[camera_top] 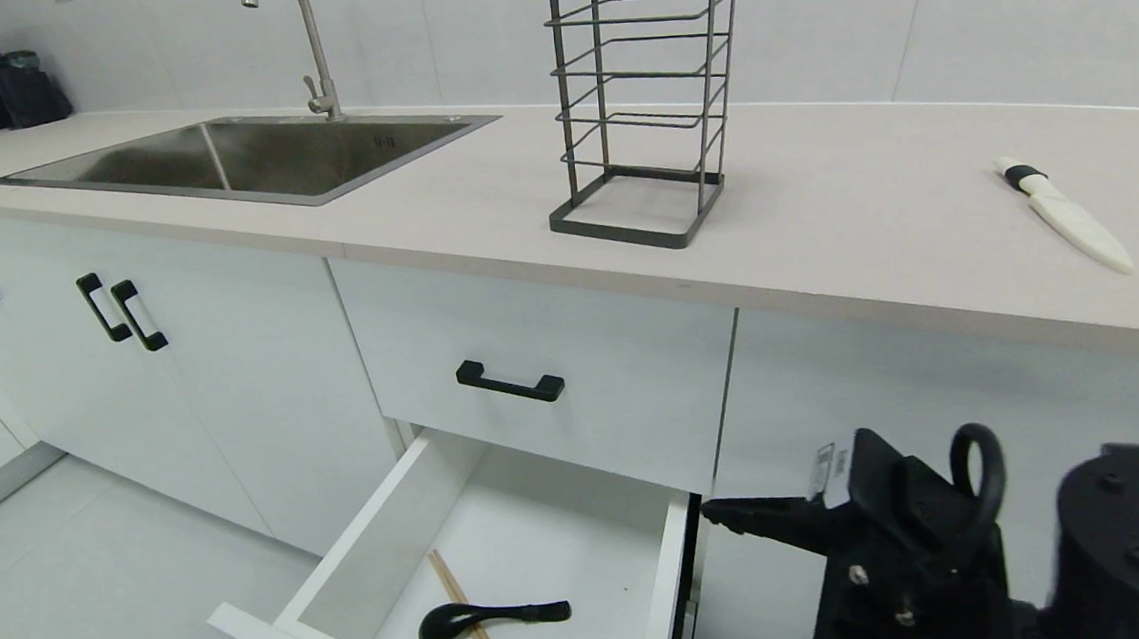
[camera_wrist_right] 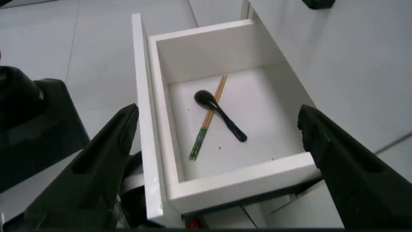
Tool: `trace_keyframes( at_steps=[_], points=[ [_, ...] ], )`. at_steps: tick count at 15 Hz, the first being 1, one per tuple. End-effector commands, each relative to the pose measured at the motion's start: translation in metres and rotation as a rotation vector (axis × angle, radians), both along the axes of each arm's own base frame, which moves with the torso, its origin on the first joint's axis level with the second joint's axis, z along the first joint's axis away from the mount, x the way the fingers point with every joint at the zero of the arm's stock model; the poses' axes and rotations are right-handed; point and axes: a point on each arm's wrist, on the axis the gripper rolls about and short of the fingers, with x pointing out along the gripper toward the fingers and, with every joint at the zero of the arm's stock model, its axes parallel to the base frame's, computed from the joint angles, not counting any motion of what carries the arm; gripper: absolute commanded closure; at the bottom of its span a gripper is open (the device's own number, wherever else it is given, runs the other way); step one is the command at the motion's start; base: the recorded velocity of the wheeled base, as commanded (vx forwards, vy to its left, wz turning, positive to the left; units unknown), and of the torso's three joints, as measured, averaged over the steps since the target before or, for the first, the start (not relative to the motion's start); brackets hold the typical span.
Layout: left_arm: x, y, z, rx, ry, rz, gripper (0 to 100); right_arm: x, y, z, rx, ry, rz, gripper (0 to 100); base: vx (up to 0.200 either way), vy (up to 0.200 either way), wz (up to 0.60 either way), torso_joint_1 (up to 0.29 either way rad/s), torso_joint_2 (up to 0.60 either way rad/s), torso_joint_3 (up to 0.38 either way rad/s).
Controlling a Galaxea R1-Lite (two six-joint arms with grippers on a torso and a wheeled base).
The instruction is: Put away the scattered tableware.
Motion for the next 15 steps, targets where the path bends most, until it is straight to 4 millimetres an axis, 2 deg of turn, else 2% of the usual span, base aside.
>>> trace_keyframes(
  at_steps=[1,4,6,7,8,9,10,12,15],
  points=[
    [0.000,0.000,0.000,0.000,0.001,0.000,0,-0.013,-0.025,0.002,0.025,0.008,0.031,0,0.000,0.000,0.00,0.000,0.00,0.000],
    [0.000,0.000,0.000,0.000,0.001,0.000,0,-0.013,-0.038,0.006,0.082,0.045,0.016,0,0.000,0.000,0.00,0.000,0.00,0.000],
    [0.000,0.000,0.000,0.000,0.001,0.000,0,-0.014,-0.040,0.007,0.083,0.044,0.013,0,0.000,0.000,0.00,0.000,0.00,0.000],
    [0.000,0.000,0.000,0.000,0.001,0.000,0,-0.017,-0.053,0.002,0.078,0.048,-0.010,0,0.000,0.000,0.00,0.000,0.00,0.000],
    [0.000,0.000,0.000,0.000,0.001,0.000,0,-0.017,-0.079,-0.002,0.071,0.032,-0.045,0,0.000,0.000,0.00,0.000,0.00,0.000],
    [0.000,0.000,0.000,0.000,0.001,0.000,0,-0.017,-0.086,-0.003,0.063,0.014,-0.036,0,0.000,0.000,0.00,0.000,0.00,0.000],
    [0.000,0.000,0.000,0.000,0.001,0.000,0,-0.016,-0.106,-0.009,0.027,-0.045,-0.020,0,0.000,0.000,0.00,0.000,0.00,0.000],
    [0.000,0.000,0.000,0.000,0.001,0.000,0,-0.021,-0.126,-0.019,-0.029,-0.099,-0.032,0,0.000,0.000,0.00,0.000,0.00,0.000],
    [0.000,0.000,0.000,0.000,0.001,0.000,0,-0.043,-0.145,-0.004,0.065,-0.251,-0.078,0,0.000,0.000,0.00,0.000,0.00,0.000]
  ],
)
